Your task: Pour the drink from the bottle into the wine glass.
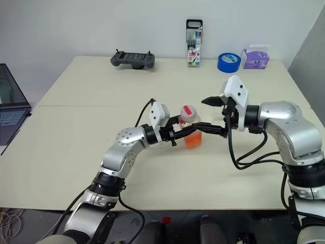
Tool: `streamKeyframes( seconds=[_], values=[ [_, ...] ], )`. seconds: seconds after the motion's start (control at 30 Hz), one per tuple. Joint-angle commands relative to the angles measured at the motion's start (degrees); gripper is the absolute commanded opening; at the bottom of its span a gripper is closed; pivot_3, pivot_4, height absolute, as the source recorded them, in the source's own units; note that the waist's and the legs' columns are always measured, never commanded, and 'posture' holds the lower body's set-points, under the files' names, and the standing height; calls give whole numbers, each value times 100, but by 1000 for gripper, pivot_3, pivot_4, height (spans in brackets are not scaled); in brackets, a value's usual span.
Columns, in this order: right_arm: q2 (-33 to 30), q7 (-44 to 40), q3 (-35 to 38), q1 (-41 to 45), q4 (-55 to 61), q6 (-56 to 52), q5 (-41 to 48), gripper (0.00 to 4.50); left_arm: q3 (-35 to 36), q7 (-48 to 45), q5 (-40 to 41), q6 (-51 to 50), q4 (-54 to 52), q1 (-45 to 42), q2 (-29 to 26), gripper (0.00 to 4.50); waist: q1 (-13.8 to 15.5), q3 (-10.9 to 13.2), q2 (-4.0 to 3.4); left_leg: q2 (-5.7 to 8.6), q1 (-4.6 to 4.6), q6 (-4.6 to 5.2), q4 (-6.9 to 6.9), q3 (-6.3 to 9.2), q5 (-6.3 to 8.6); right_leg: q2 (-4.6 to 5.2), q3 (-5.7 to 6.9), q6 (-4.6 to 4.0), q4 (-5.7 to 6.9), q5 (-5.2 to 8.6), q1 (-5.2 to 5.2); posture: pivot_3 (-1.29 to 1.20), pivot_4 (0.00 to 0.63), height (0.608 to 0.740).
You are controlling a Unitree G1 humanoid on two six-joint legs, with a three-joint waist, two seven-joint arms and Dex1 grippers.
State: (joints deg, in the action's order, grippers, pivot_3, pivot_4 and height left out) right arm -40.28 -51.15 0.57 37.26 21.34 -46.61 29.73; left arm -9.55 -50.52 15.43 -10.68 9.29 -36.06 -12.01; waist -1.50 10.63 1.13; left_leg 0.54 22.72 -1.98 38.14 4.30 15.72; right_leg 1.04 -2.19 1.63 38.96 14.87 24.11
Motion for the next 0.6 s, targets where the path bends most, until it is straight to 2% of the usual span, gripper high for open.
streamKeyframes(
  seconds=[0.03,0.23,0.4,0.6],
  values=[
    [65,537,359,-240,1041,-609,526,4500,50,-36,67,157,-177,-140,35,1841,1,0,0,-1,0,0,1,3,0,0,0,0,0,0,-1,0,150,740],
    [834,2222,245,-92,1711,-1571,468,4500,61,-72,69,161,-200,-109,9,1841,-16,0,0,1,-6,0,5,-3,-1,-3,2,0,4,0,-5,0,150,740],
    [1249,3109,88,16,1895,-2008,287,4500,61,-80,65,174,-220,-90,-12,1841,-14,-1,-1,3,-4,-3,3,-1,-5,-3,2,-1,4,-1,-4,0,150,740],
    [1607,3711,-209,100,1552,-1792,-236,4500,33,-88,59,191,-232,-72,12,1841,-15,-1,-1,4,-3,-3,2,0,-5,-2,3,-2,4,-1,-2,0,150,740]
  ],
)
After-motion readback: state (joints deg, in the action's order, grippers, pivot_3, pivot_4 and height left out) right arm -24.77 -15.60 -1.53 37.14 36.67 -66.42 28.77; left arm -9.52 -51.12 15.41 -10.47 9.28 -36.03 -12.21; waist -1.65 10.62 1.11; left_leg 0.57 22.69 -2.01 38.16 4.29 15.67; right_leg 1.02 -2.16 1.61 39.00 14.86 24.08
